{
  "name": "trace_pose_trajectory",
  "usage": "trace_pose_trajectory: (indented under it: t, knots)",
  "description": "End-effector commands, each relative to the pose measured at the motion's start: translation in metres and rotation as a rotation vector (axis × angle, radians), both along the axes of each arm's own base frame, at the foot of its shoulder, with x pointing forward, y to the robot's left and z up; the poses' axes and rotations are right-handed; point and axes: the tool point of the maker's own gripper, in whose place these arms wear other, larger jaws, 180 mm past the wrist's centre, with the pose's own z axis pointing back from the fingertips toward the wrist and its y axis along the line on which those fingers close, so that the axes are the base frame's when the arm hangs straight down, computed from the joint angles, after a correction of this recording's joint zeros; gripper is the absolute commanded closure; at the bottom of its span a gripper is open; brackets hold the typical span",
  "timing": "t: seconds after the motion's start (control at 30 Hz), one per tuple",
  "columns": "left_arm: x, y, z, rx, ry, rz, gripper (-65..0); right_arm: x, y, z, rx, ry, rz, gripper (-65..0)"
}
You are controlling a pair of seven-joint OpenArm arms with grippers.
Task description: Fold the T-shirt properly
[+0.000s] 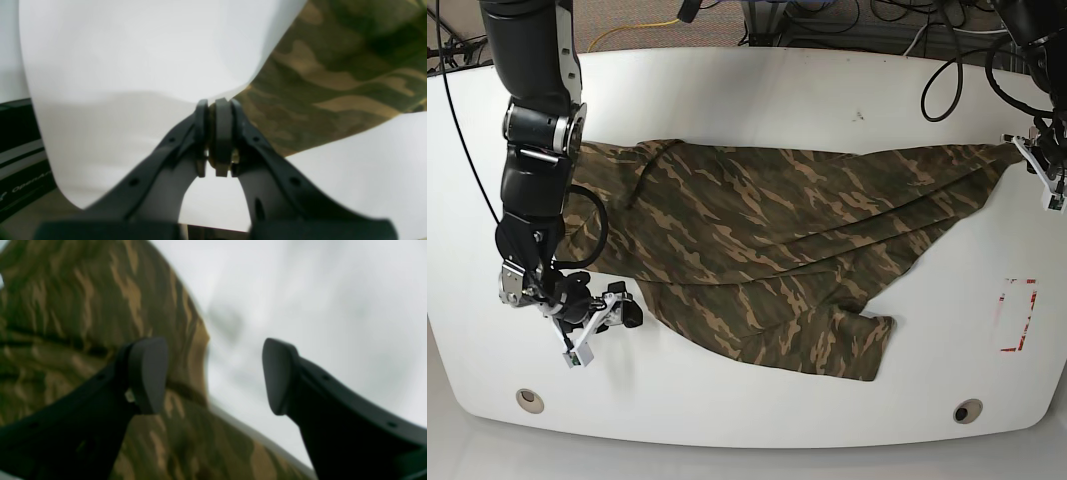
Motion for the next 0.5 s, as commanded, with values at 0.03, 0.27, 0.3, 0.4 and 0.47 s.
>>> trace_pose_trajectory:
  t: [0.03, 0.27, 0.3, 0.4, 0.47]
  knots:
    - [0.007, 0.008, 0.015, 0.029, -0.034, -0.005, 0.0, 0.022, 0.009, 0.017, 0.048, -0.049, -0.005, -42.5]
    - [0.007, 0.007, 0.015, 0.027, -0.036, -0.004, 0.0, 0.02, 0.021, -0.014, 0.073, -0.022, -0.037, -42.5]
    - [0.007, 0.008, 0.015, 0.027, -0.036, -0.003, 0.0, 0.02, 0.019, -0.018, 0.07, -0.027, -0.061, -42.5]
    - [0.007, 0.007, 0.015, 0.027, -0.036, -0.004, 0.0, 0.02, 0.03, -0.025, 0.083, -0.02, -0.069, -42.5]
    - [0.007, 0.008, 0.015, 0.027, -0.036, -0.003, 0.0, 0.018, 0.04, -0.029, 0.086, -0.009, -0.054, -42.5]
